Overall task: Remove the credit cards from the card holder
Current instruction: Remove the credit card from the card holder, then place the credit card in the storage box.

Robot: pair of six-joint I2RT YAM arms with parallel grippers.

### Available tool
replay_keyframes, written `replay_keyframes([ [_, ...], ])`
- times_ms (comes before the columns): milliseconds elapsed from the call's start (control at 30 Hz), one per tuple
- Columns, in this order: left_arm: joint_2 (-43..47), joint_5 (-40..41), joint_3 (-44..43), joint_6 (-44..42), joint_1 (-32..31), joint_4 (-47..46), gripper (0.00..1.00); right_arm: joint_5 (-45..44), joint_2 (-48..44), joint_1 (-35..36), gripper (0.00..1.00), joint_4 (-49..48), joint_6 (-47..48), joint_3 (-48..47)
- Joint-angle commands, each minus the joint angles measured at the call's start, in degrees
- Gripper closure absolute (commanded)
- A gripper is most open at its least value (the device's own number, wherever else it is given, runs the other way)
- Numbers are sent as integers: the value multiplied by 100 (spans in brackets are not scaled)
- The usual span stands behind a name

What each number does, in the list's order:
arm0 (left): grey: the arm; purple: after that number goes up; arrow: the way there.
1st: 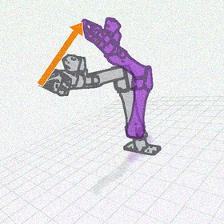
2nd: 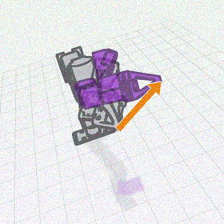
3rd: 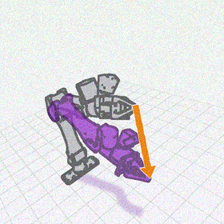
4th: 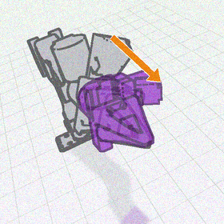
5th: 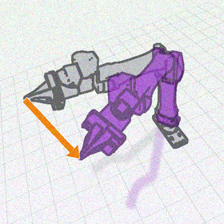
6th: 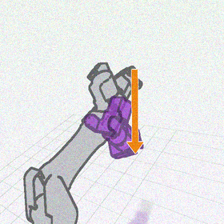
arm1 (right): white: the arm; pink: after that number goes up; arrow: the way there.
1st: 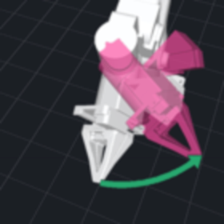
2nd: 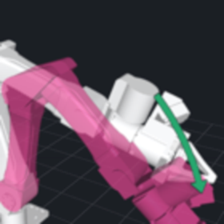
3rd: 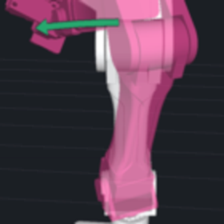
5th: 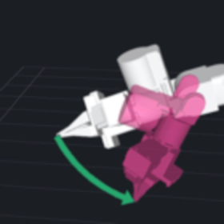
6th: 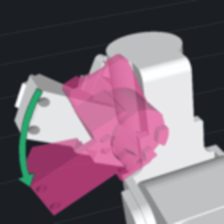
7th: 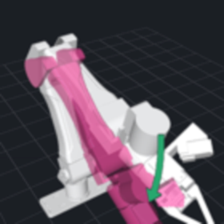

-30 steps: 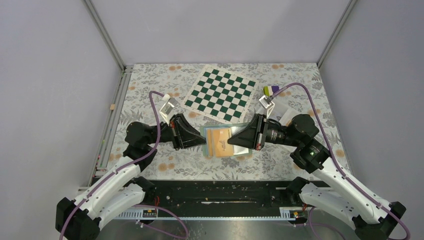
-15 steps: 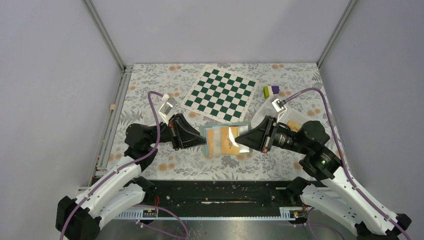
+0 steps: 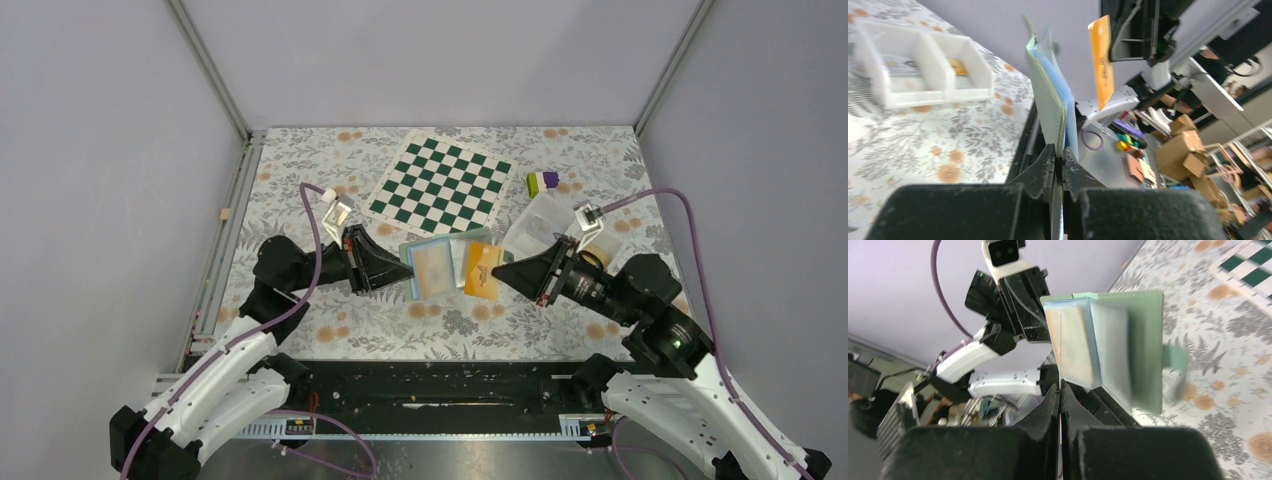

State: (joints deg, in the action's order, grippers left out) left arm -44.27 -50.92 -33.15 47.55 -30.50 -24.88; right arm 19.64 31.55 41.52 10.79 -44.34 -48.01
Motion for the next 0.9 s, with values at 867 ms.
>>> replay_keyframes([
  [867, 1654, 2062, -542, -2765, 178, 4095, 100, -9027, 430, -116, 100, 1560, -3580, 923],
])
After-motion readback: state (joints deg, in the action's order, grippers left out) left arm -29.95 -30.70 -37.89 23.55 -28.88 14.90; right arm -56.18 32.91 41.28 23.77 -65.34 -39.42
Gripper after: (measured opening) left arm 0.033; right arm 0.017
